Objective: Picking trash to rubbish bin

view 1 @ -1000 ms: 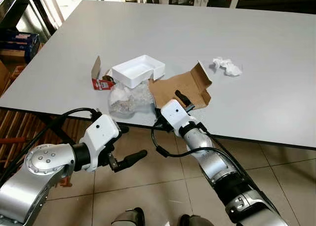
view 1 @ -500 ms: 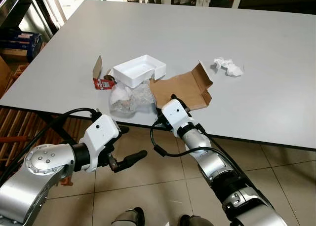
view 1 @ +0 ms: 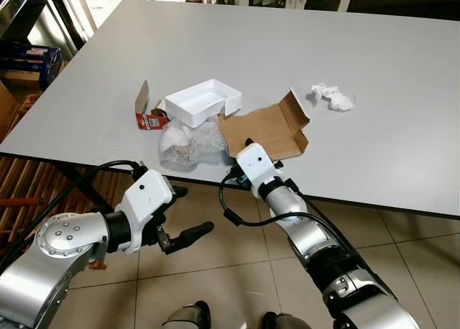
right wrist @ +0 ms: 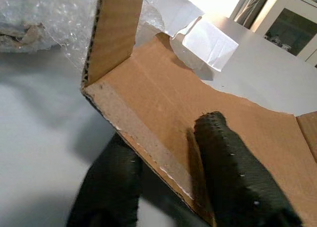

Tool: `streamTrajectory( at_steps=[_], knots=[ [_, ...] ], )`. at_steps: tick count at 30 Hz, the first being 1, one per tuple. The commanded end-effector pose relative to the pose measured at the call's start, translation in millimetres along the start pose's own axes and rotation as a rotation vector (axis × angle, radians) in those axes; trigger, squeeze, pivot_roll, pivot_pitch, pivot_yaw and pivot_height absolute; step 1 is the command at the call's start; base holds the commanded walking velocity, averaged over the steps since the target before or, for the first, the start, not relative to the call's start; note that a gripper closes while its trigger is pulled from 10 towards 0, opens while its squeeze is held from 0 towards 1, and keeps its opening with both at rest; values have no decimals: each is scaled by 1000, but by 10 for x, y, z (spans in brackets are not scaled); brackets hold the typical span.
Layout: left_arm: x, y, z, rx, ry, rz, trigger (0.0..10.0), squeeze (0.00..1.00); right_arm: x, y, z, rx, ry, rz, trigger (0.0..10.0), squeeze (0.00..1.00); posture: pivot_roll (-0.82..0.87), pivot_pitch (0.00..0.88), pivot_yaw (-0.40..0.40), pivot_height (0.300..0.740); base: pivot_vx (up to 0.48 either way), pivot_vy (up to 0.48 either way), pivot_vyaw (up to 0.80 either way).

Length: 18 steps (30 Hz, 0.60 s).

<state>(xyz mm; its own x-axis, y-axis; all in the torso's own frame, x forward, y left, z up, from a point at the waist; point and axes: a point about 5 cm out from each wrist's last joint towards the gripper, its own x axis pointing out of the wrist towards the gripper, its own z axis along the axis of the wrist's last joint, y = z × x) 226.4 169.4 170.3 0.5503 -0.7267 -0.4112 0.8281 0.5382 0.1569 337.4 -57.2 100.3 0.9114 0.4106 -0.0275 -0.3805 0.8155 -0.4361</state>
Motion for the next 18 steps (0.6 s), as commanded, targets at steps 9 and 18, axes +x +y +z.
streamTrajectory(
  at_steps=[9, 18],
  knots=[
    [-11, -17, 17, 1, -4, -5, 10000, 0, -266, 156, -594, 26, 275, 50, 0, 0, 178, 221, 39, 740, 0, 0, 0],
    [-2, -19, 19, 2, -6, -5, 10000, 0, -264, 72, -593, -11, 269, -15, 0, 0, 177, 217, 40, 740, 0, 0, 0]
  ],
)
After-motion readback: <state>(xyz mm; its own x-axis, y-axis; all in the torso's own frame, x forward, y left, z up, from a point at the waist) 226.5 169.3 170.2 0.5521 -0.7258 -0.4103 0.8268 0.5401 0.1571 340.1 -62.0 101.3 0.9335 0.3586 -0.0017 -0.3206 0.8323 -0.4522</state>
